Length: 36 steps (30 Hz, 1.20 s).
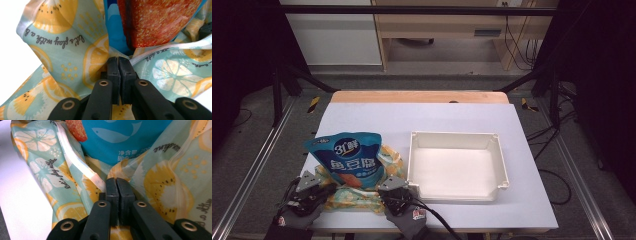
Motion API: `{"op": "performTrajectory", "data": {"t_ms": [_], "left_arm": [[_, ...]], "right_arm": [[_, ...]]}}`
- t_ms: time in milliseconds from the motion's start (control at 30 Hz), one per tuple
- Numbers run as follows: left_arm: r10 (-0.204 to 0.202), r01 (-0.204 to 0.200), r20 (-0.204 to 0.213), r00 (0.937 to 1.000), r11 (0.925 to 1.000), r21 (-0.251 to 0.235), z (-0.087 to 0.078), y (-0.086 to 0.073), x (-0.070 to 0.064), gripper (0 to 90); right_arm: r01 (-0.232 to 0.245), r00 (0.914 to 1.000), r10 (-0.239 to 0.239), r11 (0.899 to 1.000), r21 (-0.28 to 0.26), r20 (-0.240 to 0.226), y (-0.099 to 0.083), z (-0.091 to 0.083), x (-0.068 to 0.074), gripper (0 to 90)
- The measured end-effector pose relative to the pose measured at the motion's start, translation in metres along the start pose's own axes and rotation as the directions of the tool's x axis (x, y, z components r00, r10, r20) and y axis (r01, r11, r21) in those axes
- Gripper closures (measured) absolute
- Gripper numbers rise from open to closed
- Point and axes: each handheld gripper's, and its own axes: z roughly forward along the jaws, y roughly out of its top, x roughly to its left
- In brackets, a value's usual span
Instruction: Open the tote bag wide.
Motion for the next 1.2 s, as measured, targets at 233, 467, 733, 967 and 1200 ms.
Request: {"op": "performTrajectory", "data": {"t_ms": [233, 467, 733, 967, 1200], "left_arm": [[0.004, -0.004, 0.012, 0.9999, 0.9995, 0.032, 0.005, -0.001, 0.000, 87.5], [0.017, -0.020, 0.029, 0.9994, 0.9961, 0.086, 0.011, -0.001, -0.001, 86.2], [0.029, -0.034, 0.042, 0.9987, 0.9922, 0.120, 0.015, -0.001, -0.002, 83.8], [0.010, -0.012, 0.031, 0.9995, 0.9978, 0.065, 0.008, 0.001, -0.001, 73.3], [-0.008, 0.010, 0.033, 0.9994, 0.9990, -0.043, -0.014, 0.005, -0.002, 65.5]], "right_arm": [[-0.005, 1.0000, 0.005, 1.000, 0.015, 0.000, 0.000, 0.001, -0.001, 90.0], [-0.013, 0.9999, 0.013, 1.000, 0.018, -0.004, 0.001, 0.002, -0.002, 90.0], [-0.012, 0.9999, 0.012, 1.000, 0.014, -0.007, 0.001, 0.001, -0.001, 88.7], [-0.006, 0.9997, 0.005, 0.999, -0.033, -0.025, 0.006, -0.008, 0.000, 80.2], [-0.008, 0.9994, 0.005, 0.994, -0.105, -0.034, 0.015, -0.026, -0.002, 72.6]]}}
